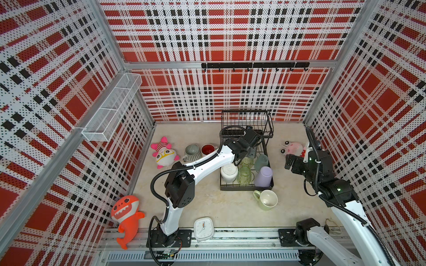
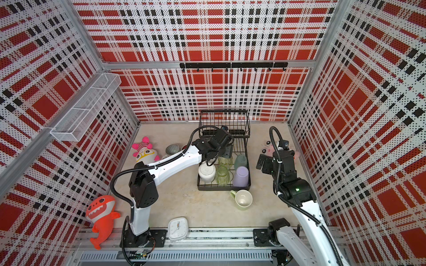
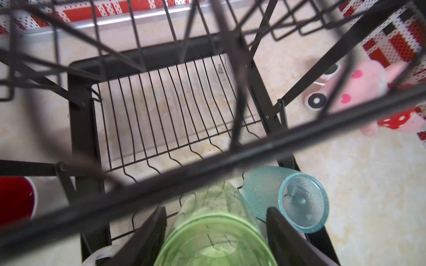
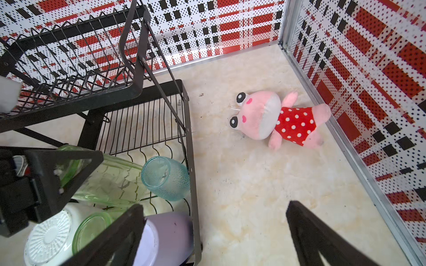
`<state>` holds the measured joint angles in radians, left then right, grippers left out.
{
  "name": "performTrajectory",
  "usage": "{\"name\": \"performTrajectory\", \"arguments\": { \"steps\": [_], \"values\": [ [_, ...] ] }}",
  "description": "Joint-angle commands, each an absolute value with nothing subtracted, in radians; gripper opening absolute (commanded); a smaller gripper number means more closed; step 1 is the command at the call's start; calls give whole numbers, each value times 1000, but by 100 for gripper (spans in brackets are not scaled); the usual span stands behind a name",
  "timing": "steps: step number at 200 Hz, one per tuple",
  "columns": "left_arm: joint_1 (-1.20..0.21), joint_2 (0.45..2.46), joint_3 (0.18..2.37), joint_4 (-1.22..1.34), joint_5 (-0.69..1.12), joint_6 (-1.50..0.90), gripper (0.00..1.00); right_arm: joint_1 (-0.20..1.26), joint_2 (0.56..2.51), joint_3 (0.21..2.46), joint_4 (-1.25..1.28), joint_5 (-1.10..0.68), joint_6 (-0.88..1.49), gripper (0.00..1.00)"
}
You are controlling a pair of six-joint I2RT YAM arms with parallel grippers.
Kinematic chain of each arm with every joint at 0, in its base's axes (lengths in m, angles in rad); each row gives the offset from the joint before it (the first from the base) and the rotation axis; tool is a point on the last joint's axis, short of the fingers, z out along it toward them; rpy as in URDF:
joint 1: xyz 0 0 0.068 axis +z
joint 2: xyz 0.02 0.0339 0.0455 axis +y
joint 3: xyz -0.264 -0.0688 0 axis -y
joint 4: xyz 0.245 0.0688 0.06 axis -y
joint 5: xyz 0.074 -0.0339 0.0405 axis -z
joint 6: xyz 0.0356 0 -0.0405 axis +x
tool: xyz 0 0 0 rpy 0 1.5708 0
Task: Load cups into a dish rack
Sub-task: Place the cup on the dish rack.
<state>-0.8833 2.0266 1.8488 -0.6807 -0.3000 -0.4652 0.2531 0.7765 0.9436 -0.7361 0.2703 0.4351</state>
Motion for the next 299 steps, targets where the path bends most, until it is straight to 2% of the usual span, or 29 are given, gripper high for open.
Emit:
{"name": "performTrajectory", "arguments": {
  "steps": [1,74,196,299],
  "values": [
    [-884,2053,1879,-637,-301,-462,45,246,759,930,-736,256,425,100],
    [-869,2118,1887,-635,-253,-466,49,247,758,922,-733,225,407,100],
    [-939,1982,1893,-707,-394,-456,49,246,765,923,-722,184,412,100],
    [-939,2021,1887,-724,-398,-430,51,247,781,926,-718,155,410,100]
  ]
}}
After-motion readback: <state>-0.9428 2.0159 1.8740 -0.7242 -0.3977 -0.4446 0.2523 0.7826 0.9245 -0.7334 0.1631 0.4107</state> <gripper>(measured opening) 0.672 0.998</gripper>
